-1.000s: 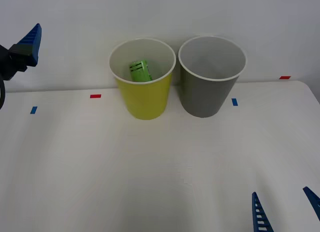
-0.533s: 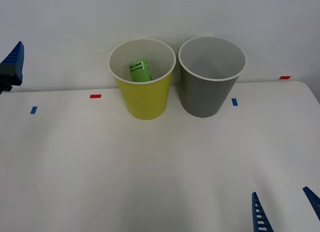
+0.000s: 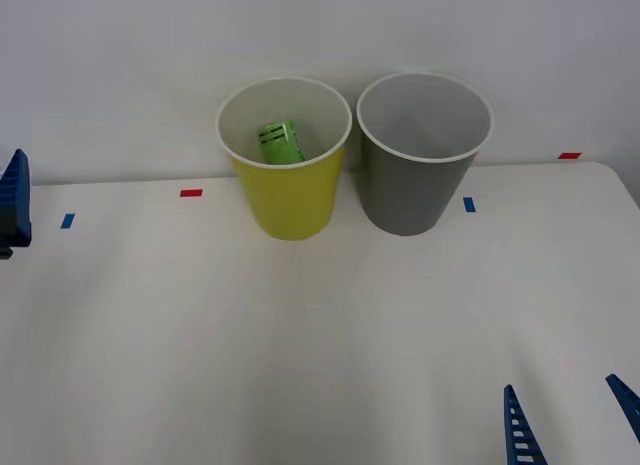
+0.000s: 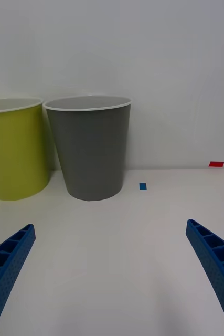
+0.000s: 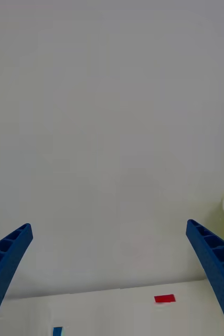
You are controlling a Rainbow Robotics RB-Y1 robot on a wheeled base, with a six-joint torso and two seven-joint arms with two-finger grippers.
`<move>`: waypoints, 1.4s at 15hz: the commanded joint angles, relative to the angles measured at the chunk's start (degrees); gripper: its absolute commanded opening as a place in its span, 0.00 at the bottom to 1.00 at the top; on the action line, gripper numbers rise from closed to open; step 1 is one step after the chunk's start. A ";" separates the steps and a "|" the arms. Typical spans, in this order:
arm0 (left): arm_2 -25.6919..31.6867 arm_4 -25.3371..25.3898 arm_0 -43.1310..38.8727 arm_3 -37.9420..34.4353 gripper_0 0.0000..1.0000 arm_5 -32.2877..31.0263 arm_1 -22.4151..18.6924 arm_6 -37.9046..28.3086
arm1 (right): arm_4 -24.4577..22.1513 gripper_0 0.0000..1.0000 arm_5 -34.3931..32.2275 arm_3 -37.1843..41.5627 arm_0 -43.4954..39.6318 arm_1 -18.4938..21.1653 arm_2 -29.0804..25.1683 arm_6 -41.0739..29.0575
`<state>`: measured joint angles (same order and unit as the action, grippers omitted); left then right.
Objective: Put cans in the gray bin and PET bottles in the light green bin.
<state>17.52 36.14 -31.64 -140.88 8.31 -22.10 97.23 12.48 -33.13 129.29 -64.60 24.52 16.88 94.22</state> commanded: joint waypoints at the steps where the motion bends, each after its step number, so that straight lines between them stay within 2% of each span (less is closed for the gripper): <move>1: -5.13 -0.98 -8.62 1.84 1.00 -9.98 -2.07 -0.29 | 0.00 1.00 0.00 0.00 0.00 0.00 0.00 0.00; 2: -6.36 -1.07 -10.29 2.28 1.00 -12.00 -2.25 -0.20 | 0.00 1.00 0.00 0.00 0.00 0.00 0.00 0.00; 6: -8.64 -1.95 -13.10 4.12 1.00 -13.67 -3.22 -0.20 | 0.00 1.00 0.00 0.00 0.00 0.00 0.00 0.00; 10: -15.32 -4.94 -14.68 13.09 1.00 -27.03 -9.02 -1.34 | 0.00 1.00 0.00 0.00 0.00 0.00 0.00 0.00; 12: -15.94 -7.49 -15.73 15.72 1.00 -30.28 -9.10 -2.49 | 0.00 1.00 0.00 0.00 0.00 0.00 0.00 0.00; 14: -16.02 -8.19 -18.28 16.08 1.00 -31.95 -9.10 -3.45 | 0.00 1.00 0.00 0.00 0.00 0.00 0.00 0.00; 16: -17.69 -8.98 -21.36 17.39 1.00 -36.26 -9.19 -5.12 | 0.00 1.00 0.00 0.00 0.00 0.00 0.00 0.00; 18: -18.84 -13.20 -24.00 19.42 1.00 -40.65 -8.93 -10.75 | 0.00 1.00 0.00 0.00 0.00 0.00 0.00 0.00; 21: -18.13 -18.21 -27.25 21.26 1.00 -43.03 -5.24 -12.07 | 0.00 1.00 0.00 0.00 0.00 0.00 0.00 0.00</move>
<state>-0.64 19.59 -57.88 -120.90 -33.00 -28.91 85.25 12.48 -33.13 129.29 -64.60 24.52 16.88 94.22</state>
